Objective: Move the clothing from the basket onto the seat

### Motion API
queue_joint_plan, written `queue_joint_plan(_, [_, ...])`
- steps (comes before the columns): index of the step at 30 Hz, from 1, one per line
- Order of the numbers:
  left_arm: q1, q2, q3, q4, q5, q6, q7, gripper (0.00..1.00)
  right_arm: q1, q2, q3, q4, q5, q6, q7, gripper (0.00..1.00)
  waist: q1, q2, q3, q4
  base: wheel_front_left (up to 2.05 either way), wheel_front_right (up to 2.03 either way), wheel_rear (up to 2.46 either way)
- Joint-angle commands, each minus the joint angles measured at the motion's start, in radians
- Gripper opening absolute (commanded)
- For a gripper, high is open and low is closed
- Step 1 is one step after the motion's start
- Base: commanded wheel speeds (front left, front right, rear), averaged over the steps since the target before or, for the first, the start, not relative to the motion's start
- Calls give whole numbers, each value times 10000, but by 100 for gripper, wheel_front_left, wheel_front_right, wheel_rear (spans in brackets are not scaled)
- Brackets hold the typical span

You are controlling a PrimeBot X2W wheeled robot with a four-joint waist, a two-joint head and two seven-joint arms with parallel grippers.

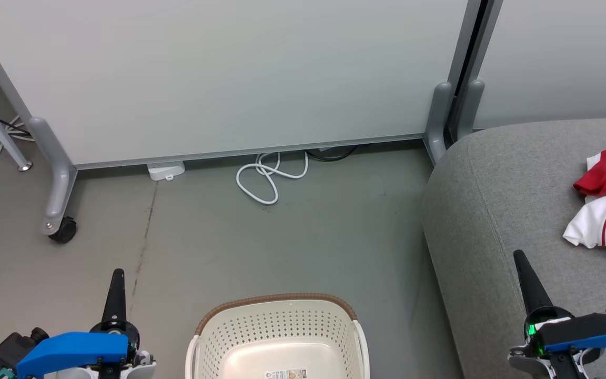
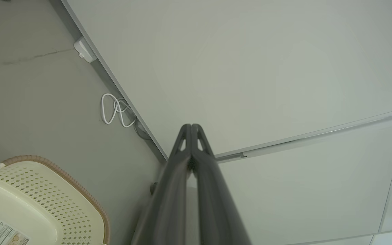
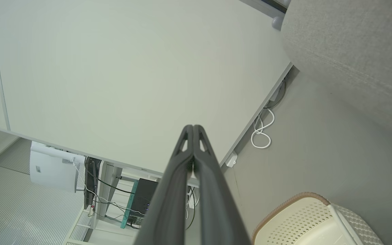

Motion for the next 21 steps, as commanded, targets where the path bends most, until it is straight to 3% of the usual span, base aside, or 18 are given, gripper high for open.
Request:
queue_joint_plan(1, [-253, 16, 68, -103, -191, -58, 71, 0, -222, -3, -32, -44, 227, 3, 38, 0, 0, 0, -2, -5, 0, 0, 0])
queue_joint_plan(21, [-443, -8, 265, -198, -1775, -122, 518, 0, -337, 2, -122, 46, 1968, 3, 265, 0, 0, 0, -30, -93, 0, 0, 0])
